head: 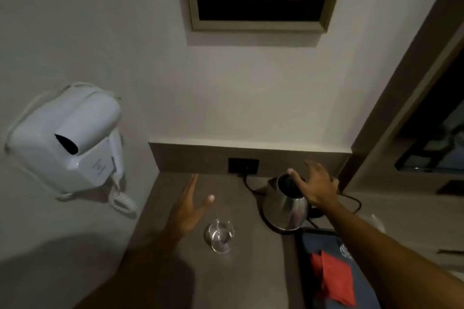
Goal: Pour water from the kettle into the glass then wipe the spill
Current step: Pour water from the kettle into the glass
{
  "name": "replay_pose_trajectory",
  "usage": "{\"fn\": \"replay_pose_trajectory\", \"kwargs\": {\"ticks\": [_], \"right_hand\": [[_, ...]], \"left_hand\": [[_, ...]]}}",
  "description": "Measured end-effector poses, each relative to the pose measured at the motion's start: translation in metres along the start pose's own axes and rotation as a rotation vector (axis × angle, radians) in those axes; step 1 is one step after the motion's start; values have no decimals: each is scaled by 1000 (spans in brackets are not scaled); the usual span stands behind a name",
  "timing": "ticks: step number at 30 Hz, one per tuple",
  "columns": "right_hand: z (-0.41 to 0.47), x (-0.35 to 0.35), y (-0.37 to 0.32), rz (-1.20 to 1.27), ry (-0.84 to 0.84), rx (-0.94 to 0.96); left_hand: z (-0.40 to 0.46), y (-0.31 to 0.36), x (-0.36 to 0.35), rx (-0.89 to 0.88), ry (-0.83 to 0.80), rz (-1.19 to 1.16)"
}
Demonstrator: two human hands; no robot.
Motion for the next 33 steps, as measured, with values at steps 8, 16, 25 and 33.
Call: {"fn": "replay_pose_trajectory", "kwargs": {"ticks": [8, 16, 25, 33], "right_hand": [[-7, -30, 24, -35, -16, -96], [-6, -32, 45, 52, 11, 40], [6, -34, 77, 448, -54, -69], [14, -56, 103, 729, 63, -243]], "left_hand": [[-56, -49, -64, 315, -33, -340], [-72, -72, -106, 274, -186, -322], [-53, -85, -114, 259, 6, -192], [-47, -100, -121, 261, 69, -63]]}}
Point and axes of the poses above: each hand's wrist, its own z-axis towards the middle knuckle, its own x-axis out of the back of the hand, y = z × x, the point moved 7 cm from there along z, towards the middle knuckle, and after that the axes turned 3 degrees about -y, right-handed, at the moved point
